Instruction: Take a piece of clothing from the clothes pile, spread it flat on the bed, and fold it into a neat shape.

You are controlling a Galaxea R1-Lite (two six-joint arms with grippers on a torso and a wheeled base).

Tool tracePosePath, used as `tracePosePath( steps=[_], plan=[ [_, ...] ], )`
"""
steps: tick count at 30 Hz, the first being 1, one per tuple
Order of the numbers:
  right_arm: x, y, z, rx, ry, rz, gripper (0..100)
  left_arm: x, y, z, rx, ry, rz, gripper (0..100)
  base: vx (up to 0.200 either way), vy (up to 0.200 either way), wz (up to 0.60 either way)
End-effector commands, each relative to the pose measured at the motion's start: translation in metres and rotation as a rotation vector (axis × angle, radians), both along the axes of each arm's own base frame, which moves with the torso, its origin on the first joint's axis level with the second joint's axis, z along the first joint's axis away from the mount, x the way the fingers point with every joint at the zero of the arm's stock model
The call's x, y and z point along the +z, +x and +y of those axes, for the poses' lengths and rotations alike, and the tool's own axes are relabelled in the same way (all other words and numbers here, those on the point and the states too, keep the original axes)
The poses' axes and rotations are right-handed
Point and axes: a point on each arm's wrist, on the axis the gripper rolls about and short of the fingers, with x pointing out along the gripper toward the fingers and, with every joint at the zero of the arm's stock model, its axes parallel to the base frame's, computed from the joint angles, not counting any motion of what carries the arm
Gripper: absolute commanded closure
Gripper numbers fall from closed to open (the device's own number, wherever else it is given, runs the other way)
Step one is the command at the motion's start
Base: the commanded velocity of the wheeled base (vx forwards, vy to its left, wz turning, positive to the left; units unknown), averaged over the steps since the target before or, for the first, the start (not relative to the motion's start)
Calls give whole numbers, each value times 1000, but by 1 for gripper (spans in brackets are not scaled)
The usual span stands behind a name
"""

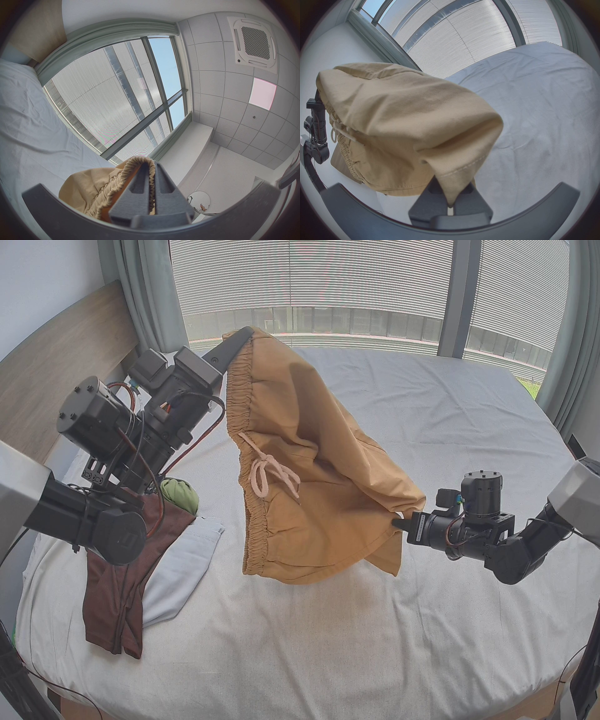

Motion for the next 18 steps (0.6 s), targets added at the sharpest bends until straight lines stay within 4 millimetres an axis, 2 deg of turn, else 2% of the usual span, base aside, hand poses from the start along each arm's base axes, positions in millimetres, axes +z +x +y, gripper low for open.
tracePosePath(
  steps=[1, 9, 18],
  plan=[
    [17, -7, -12, -20, 0, -39, 100, -4, 5, -3, 2, 1, 7, 100, 0, 0, 0],
    [42, -16, -31, -58, -17, -58, 100, 0, 5, -11, -26, -22, 4, 100, 0, 0, 0],
    [73, -29, -53, -99, -42, -101, 100, -7, 8, -17, -37, -17, 16, 100, 0, 0, 0]
  ],
)
